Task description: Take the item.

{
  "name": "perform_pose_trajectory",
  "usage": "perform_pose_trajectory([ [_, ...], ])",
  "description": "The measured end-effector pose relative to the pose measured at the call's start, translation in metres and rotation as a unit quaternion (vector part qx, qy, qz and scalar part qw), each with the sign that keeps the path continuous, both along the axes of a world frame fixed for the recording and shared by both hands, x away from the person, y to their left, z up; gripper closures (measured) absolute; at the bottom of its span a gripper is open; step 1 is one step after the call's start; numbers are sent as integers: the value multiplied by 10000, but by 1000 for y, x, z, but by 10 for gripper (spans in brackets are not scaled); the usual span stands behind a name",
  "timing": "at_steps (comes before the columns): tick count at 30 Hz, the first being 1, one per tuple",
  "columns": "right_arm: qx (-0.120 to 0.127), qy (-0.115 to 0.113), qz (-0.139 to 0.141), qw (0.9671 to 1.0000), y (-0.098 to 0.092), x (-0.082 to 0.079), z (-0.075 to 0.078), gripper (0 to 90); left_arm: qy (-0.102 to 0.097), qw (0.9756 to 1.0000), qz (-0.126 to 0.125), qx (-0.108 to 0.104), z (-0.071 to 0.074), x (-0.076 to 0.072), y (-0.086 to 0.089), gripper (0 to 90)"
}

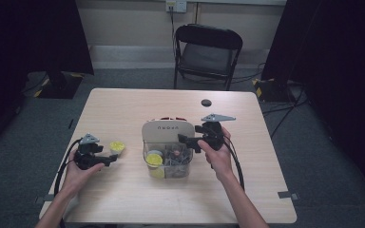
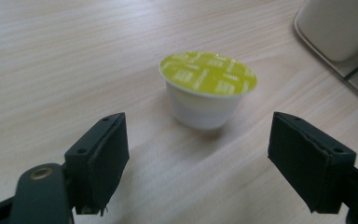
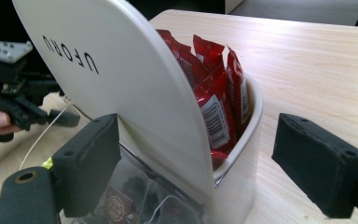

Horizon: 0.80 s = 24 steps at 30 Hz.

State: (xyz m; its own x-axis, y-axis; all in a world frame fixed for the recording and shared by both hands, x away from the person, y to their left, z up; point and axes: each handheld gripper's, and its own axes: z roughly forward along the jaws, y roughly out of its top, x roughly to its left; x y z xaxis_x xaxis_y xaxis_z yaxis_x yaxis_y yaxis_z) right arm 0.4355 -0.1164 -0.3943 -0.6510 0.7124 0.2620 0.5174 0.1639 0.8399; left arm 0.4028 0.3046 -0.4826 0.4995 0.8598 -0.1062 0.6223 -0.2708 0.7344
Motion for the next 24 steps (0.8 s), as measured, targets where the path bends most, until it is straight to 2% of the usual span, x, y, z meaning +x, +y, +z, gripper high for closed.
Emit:
perform_pose_trajectory([
  [3, 19, 6, 37, 10000, 0, 0, 0, 151, 28, 9998, -175, 76, -5, -9, -2, 200],
  [5, 26, 0, 42, 10000, 0, 0, 1, 158, 36, 9998, -180, 113, -6, -10, -4, 197],
  [7, 55, -8, 60, 10000, 0, 0, 2, 187, 71, 9992, -229, 306, -13, -11, -10, 194],
  [8, 63, 4, 77, 10000, -1, -1, 3, 198, 12, 9986, -270, 449, -13, -11, -11, 181],
  [10, 65, 7, 72, 10000, -1, -1, 4, 211, -28, 9983, -261, 519, -13, -11, -12, 179],
  [12, 87, 6, 90, 9999, -1, -2, 6, 240, -108, 9984, -179, 525, -16, -10, -14, 177],
  [13, 84, 12, 92, 9999, -1, -3, 7, 256, -227, 9983, -232, 482, -18, -9, -13, 149],
  [15, 76, 5, 85, 9999, -1, -3, 8, 261, -276, 9981, -247, 487, -19, -9, -12, 138],
  [20, 117, -64, 61, 9999, -3, -5, 11, 301, -274, 9981, -239, 489, -19, -9, -13, 137],
  [24, 179, -212, 70, 9996, -5, -9, 17, 328, -275, 9982, -238, 479, -19, -9, -13, 137],
])
